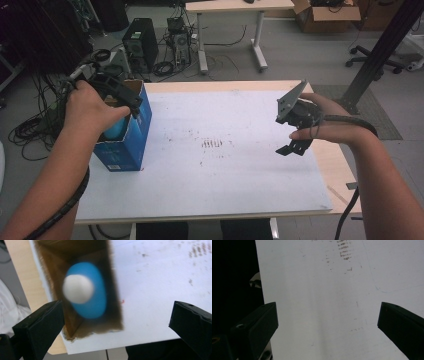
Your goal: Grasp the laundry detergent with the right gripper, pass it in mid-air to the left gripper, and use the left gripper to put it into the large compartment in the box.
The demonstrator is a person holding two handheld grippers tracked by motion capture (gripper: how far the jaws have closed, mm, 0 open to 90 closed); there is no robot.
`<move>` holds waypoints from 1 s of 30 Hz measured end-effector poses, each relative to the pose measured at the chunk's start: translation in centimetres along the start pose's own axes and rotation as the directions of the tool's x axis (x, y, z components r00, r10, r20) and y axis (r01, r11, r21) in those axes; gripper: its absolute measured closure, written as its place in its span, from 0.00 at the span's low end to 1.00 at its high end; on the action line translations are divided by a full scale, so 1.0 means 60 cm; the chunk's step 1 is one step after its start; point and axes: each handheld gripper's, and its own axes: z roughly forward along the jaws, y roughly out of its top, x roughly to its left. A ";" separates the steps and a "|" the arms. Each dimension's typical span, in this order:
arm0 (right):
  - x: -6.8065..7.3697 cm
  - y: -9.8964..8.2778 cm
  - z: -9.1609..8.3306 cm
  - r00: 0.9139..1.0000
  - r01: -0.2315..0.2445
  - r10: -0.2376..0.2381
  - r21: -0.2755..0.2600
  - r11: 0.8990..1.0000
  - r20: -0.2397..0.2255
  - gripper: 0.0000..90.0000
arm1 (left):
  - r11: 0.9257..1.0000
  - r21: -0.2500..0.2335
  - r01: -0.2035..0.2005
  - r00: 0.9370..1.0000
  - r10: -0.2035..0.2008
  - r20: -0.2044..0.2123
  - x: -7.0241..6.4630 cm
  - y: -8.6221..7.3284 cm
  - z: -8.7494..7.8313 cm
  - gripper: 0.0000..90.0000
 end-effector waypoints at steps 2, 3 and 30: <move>0.000 0.000 -0.001 1.000 0.001 -0.001 0.001 1.000 0.001 0.04 | 0.998 -0.008 -0.054 0.999 0.054 0.003 -0.019 0.001 -0.011 0.00; 0.001 0.000 -0.003 1.000 0.002 -0.002 0.003 1.000 0.002 0.04 | 0.997 -0.013 -0.081 0.997 0.081 0.003 -0.030 0.001 -0.017 0.00; 0.024 0.009 -0.015 0.999 0.044 -0.045 0.015 0.999 0.016 0.04 | 0.781 -0.080 -0.620 0.777 0.625 0.073 -0.224 -0.028 -0.074 0.00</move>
